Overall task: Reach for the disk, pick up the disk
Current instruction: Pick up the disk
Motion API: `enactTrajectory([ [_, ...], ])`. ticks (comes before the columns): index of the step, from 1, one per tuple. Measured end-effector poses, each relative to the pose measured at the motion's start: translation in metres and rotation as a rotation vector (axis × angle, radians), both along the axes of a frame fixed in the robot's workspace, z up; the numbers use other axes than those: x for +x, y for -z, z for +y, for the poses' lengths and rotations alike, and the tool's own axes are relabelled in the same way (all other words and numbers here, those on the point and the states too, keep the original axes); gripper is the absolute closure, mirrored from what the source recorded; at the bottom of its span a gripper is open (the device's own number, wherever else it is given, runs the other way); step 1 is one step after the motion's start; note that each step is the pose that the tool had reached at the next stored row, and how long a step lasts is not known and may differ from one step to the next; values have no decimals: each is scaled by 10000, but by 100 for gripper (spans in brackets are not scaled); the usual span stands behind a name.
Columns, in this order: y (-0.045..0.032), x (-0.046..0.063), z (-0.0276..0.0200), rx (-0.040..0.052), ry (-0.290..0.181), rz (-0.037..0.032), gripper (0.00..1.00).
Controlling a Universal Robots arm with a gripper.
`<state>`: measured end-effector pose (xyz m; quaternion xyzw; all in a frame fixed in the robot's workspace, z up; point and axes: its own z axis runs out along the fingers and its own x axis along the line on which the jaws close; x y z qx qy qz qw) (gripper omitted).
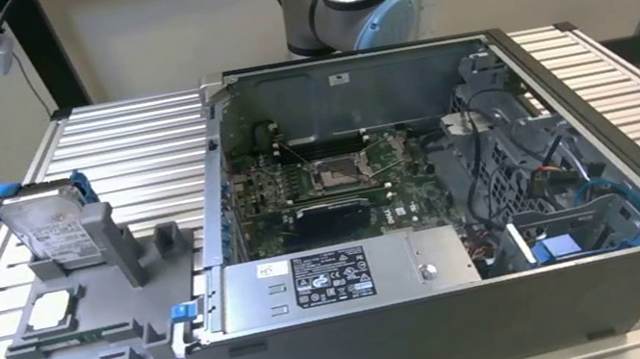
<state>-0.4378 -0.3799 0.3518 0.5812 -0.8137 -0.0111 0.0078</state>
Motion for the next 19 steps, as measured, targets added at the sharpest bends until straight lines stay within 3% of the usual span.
enactTrajectory([
  [11,2,0,0,0,-1950,-26,100],
  [19,2,33,0,1,-2609,-30,100],
])
